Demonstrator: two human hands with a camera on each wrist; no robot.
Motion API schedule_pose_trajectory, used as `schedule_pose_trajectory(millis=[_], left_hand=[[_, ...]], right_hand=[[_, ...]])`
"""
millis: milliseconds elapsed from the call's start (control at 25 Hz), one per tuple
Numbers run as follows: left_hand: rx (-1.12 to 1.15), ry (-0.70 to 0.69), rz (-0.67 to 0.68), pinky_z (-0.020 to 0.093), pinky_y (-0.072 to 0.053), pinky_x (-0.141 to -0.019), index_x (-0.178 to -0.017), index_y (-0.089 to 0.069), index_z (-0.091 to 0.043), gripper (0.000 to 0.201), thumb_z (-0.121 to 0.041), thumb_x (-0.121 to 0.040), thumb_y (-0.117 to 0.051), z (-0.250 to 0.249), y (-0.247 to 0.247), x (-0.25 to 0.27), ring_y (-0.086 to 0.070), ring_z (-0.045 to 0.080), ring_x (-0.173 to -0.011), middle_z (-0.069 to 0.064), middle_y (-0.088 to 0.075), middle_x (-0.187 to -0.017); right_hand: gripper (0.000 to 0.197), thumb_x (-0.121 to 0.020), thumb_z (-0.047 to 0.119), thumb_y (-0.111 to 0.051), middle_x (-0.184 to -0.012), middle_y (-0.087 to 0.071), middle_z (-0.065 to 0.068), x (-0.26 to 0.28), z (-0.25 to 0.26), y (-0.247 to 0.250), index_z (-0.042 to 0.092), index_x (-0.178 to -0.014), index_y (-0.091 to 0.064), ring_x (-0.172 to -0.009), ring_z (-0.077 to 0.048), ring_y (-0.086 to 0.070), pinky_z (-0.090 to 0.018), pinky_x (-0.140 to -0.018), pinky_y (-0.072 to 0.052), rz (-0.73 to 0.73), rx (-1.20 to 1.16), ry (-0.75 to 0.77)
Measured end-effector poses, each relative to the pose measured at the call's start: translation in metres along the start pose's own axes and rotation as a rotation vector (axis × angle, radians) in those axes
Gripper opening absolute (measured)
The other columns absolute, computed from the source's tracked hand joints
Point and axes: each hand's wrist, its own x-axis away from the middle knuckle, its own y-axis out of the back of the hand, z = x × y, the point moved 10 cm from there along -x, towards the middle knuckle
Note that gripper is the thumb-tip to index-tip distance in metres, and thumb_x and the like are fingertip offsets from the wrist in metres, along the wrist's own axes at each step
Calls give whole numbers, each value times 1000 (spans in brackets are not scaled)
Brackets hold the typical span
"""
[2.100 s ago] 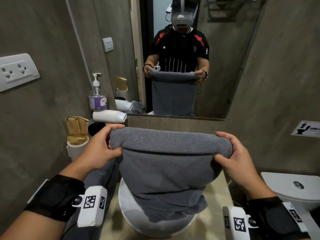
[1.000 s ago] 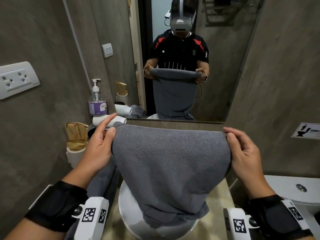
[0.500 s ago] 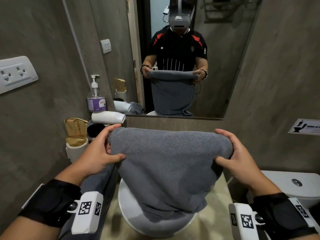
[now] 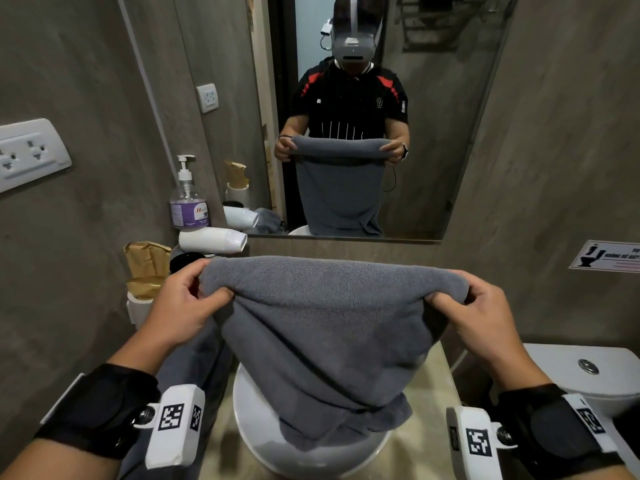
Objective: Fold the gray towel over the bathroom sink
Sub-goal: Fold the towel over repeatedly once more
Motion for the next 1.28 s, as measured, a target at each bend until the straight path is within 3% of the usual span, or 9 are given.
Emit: schedule_pose_trajectory(millis=[80,200,400,520,640,760,880,1040,1280], left_hand=[[47,-2,6,17,-53,-84,-111,-66,-32,39,-15,-77,-72,-4,-2,-1,-68,2,-97,-7,-74,-105],[196,41,15,15,-53,-81,-104,-72,-28,30,-3,-89,-65,-2,-10,0,-69,5,-99,-10,-77,-103],[401,163,-62,42,-48,-93,-104,-72,-36,28,-34,-77,-68,0,-15,-1,-67,18,-103,-1,-75,-106],[367,94,-109,36,-54,-87,-123,-57,-51,41,-33,-86,-61,-11,-9,-3,-67,7,-104,-13,-71,-113],[400,1,-85,24,-53,-94,-139,-50,-48,49,-29,-95,-57,-24,-9,1,-63,9,-119,-8,-66,-132],[294,-69,-139,29,-42,-108,-127,-66,-35,29,-29,-101,-54,-40,-4,7,-57,13,-128,-4,-65,-134],[256,-53,-91,30,-44,-107,-123,-67,-31,30,-29,-94,-64,-43,-2,9,-59,14,-124,0,-65,-132],[187,-4,214,21,-50,-99,-143,-49,-30,97,3,-60,-86,-32,-19,9,-58,5,-125,-8,-59,-138],[-316,-114,-1,6,-40,-92,-130,-54,-40,86,3,-63,-86,-21,-4,0,-59,10,-113,-5,-62,-123]], right_hand=[[35,-81,3,-75,-103,-68,-4,-3,0,5,36,-91,-69,-98,-18,-66,-32,-86,-52,-37,21,-10],[28,-85,5,-70,-95,-74,6,-5,-4,1,32,-91,-70,-95,-13,-68,-37,-84,-54,-6,-31,-60],[35,-93,9,-65,-101,-68,11,-6,-2,3,23,-125,-59,-91,2,-68,-18,-74,-56,-62,-132,-74],[46,-98,18,-59,-119,-60,17,-4,6,1,31,-139,-44,-104,7,-63,-15,-88,-51,-44,-137,-21],[29,-102,23,-51,-122,-62,23,0,20,3,30,-129,-61,-114,5,-58,-19,-96,-46,-58,-44,122],[24,-103,22,-48,-107,-71,22,0,20,3,29,-107,-71,-103,7,-62,-15,-90,-48,-75,-76,150],[21,-91,35,-64,-111,-71,16,1,8,-5,34,-112,-69,-104,1,-64,-12,-85,-49,70,-153,76],[82,-71,-2,-85,-122,-62,27,5,-2,-16,36,-136,-51,-113,5,-60,-8,-89,-45,270,-47,46],[73,-73,-15,-67,-125,-64,15,-1,6,-21,27,-132,-58,-110,7,-60,-16,-94,-48,157,32,26]])
